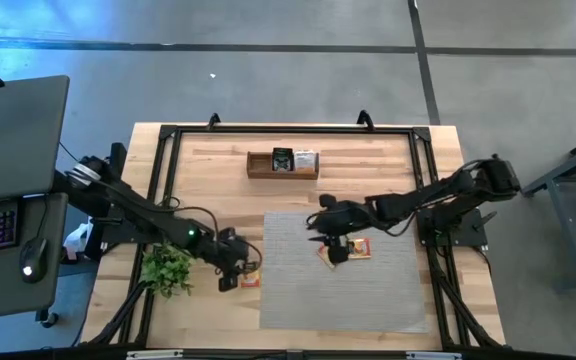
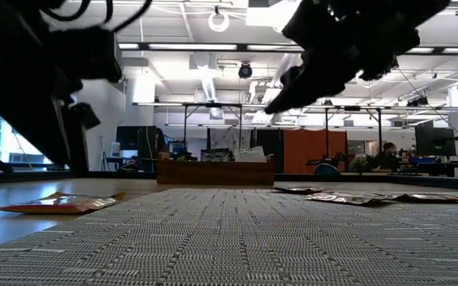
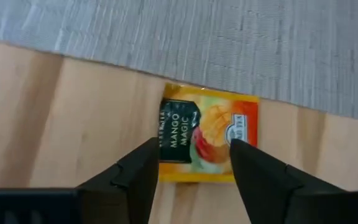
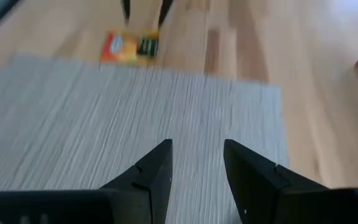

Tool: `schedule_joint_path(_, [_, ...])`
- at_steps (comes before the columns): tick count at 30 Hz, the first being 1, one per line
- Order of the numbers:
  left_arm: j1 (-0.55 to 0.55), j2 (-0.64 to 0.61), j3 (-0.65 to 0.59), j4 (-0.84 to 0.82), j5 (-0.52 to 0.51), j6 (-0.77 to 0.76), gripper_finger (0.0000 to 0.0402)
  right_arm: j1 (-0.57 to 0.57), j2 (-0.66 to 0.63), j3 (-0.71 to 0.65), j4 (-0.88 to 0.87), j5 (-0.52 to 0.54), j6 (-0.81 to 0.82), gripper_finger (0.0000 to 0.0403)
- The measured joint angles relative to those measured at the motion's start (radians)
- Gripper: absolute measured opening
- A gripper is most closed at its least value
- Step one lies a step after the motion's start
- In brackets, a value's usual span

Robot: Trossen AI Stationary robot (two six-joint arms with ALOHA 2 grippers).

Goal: Pick & Place Tea
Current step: Put the orange tea bag into the left section of the wooden organizer

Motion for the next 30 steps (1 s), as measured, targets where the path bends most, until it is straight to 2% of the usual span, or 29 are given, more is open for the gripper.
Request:
schedule_joint_path(3, [0.000, 0.050, -0.001, 0.008, -0.004, -0.046, 0.0193, -0.024, -0.003, -0.044, 0.162, -0.003, -0.025, 0.0140])
schedule_joint_path(6, [0.000, 0.105, 0.000, 0.031, -0.006, -0.061, 0.0193, -0.046, -0.003, -0.060, 0.224, 0.001, -0.049, 0.0140])
schedule_joint_path(15, [-0.001, 0.156, 0.007, -0.017, -0.043, -0.050, 0.0188, -0.059, -0.003, -0.065, 0.210, -0.001, -0.004, 0.0140])
schedule_joint_path(19, [0.000, 0.157, 0.004, -0.023, -0.037, -0.027, 0.0149, -0.060, -0.003, -0.065, 0.223, 0.000, -0.017, 0.0140])
schedule_joint_path(23, [0.001, 0.157, 0.003, -0.032, -0.046, -0.031, 0.0082, -0.059, -0.003, -0.065, 0.222, -0.001, -0.015, 0.0140])
schedule_joint_path(27, [0.000, 0.147, 0.013, -0.044, -0.103, -0.054, 0.0016, -0.059, -0.003, -0.065, 0.221, -0.001, 0.039, 0.0140])
schedule_joint_path(30, [0.000, 0.144, 0.038, -0.059, -0.161, -0.035, 0.0009, -0.059, -0.003, -0.065, 0.222, 0.000, 0.085, 0.0140])
